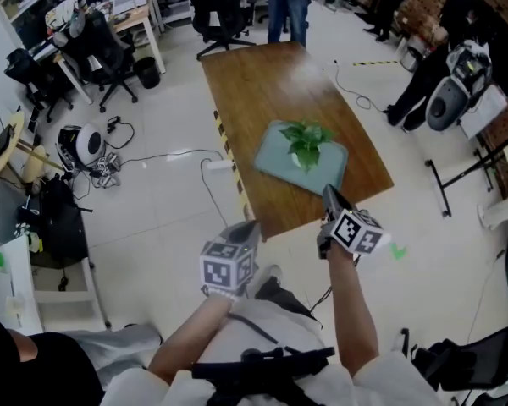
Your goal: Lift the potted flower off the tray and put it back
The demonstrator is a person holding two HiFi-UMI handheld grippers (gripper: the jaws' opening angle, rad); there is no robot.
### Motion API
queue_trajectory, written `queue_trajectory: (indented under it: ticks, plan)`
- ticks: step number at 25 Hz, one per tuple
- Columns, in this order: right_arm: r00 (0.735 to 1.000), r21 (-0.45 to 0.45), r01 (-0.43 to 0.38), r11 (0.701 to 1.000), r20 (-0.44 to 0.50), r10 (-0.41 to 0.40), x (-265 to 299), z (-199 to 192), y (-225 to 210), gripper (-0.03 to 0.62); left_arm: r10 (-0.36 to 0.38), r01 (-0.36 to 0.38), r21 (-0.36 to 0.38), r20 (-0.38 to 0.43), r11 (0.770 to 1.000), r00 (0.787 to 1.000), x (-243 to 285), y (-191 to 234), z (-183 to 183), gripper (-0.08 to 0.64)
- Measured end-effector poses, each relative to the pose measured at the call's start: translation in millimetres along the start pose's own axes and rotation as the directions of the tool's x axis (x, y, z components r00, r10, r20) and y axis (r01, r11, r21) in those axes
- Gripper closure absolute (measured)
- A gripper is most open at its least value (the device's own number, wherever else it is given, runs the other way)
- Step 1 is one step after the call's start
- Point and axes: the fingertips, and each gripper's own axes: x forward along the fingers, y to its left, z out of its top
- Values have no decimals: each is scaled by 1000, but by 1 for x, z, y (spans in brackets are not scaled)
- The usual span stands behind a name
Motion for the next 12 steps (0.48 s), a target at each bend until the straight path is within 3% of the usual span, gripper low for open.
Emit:
queue_trajectory:
  ticks: [4,12]
  plan:
    - [999,-51,-35,998,-20,34,-18,-24,31,594,-11,11,1,20,1000,1000,-8,-1,-2,565]
    - [998,-109,-29,994,-63,23,-74,-72,68,594,-63,62,19,32,998,998,-19,-24,-6,565]
